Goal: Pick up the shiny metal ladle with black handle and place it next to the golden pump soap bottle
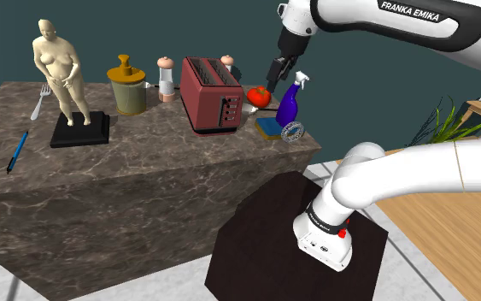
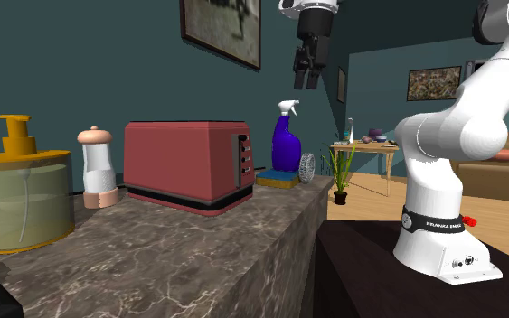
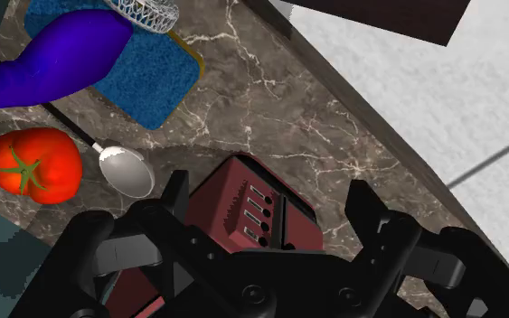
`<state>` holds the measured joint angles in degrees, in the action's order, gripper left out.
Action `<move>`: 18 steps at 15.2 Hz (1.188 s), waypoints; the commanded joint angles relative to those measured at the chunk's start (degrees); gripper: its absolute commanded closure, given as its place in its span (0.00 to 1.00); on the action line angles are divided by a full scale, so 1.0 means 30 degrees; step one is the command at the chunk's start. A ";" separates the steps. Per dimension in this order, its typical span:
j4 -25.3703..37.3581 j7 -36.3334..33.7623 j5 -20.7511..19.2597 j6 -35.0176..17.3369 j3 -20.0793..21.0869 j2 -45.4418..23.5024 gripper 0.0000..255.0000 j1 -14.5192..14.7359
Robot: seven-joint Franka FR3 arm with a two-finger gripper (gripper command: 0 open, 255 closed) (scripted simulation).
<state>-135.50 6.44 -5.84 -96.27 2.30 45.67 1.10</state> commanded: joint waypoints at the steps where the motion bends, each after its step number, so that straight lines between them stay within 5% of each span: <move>1: 0.0000 0.0000 0.0000 0.0000 0.0000 0.0000 0.00 0.0000; 10: -0.2741 0.7637 -0.2415 -0.3013 -0.5272 0.0409 0.00 0.0054; 18: -0.2461 1.4612 -0.3922 -0.6122 -1.0476 -0.2425 0.00 0.0736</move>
<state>-143.25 47.38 -17.28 -113.36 -27.19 39.82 2.79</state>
